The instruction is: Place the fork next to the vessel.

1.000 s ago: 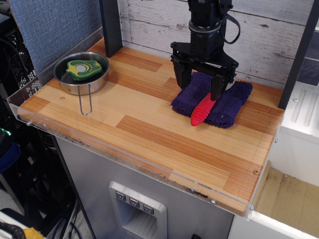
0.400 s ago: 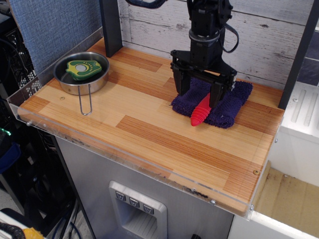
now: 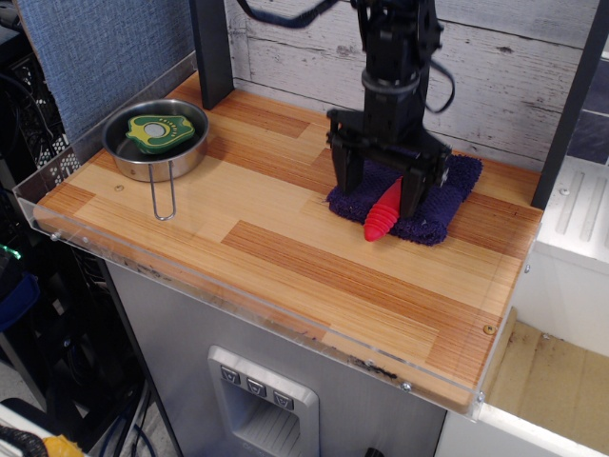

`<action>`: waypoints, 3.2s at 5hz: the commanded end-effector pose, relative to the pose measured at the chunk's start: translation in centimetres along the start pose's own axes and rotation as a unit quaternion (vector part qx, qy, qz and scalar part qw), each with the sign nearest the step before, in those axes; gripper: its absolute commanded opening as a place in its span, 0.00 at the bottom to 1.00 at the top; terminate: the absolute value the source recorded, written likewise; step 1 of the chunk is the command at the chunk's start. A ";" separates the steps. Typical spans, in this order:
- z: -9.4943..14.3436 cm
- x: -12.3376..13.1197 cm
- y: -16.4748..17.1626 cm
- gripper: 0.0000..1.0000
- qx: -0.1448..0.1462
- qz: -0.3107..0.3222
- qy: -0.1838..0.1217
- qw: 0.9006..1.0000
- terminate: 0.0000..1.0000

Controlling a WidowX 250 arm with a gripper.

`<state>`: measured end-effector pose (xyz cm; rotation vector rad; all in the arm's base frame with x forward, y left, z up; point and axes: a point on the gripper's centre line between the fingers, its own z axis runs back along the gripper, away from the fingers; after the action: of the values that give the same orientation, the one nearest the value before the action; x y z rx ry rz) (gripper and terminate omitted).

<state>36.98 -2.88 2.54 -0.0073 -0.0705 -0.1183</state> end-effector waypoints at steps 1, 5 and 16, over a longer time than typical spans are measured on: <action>1.3 1.0 -0.3 1.00 0.002 -0.008 -0.021 1.000 0.00; 3.2 0.8 -0.4 0.00 -0.002 -0.017 -0.042 0.999 0.00; -0.7 -0.6 13.2 1.00 0.047 0.057 0.049 0.996 0.00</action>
<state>37.93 10.45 0.86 0.0819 0.0391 0.0025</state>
